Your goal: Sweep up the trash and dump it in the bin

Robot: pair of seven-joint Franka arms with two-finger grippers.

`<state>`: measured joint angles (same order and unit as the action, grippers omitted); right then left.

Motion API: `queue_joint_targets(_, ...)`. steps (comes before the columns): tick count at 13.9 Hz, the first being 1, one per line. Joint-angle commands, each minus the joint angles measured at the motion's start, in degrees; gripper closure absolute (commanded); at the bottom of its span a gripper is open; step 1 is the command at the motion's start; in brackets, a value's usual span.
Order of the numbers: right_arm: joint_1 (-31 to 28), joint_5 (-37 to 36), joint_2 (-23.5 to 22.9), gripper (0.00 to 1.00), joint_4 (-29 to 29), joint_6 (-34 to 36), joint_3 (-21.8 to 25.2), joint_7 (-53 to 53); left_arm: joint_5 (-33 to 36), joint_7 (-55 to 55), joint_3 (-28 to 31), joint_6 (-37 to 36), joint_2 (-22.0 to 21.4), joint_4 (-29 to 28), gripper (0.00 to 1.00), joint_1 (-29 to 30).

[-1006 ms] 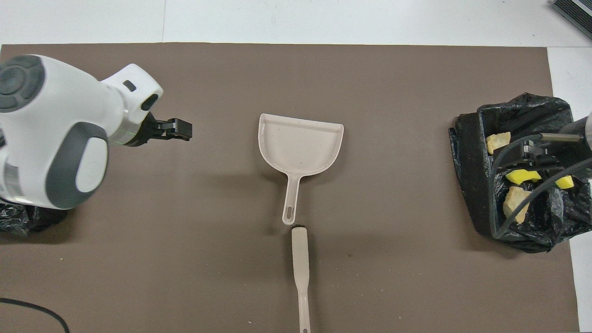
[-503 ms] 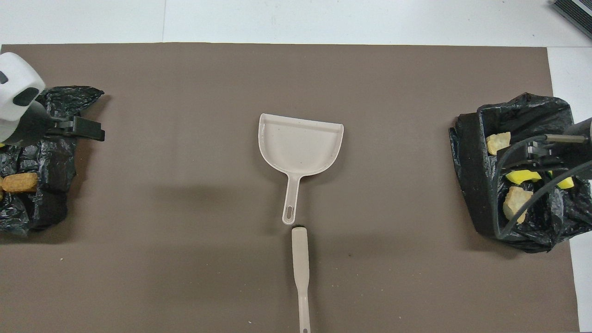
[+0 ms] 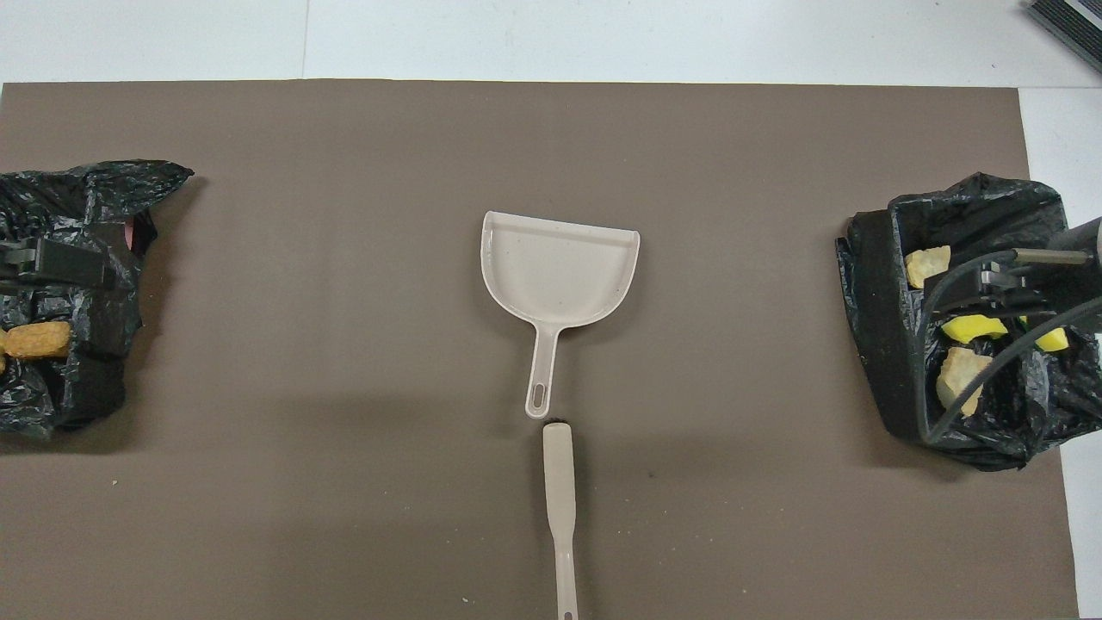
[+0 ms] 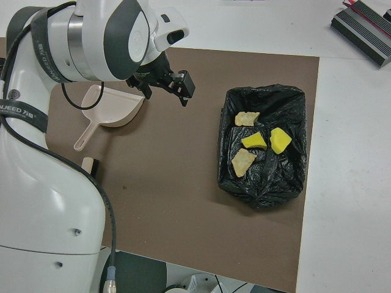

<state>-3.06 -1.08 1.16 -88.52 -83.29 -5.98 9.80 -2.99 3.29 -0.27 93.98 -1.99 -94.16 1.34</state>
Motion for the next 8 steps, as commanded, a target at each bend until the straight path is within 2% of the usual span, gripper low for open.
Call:
queue_joint_targets(1,0.1,1.1,0.0,0.0,0.2,-0.6,0.2,-1.6,2.5,-0.6,-0.8,-3.0,-2.4,-0.1,0.0,0.9)
queue_joint_targets(8,0.0,1.1,0.0,0.0,0.1,-0.6,0.1,-1.5,2.6,-0.2,-0.9,-3.5,-3.0,-0.3,0.0,0.9)
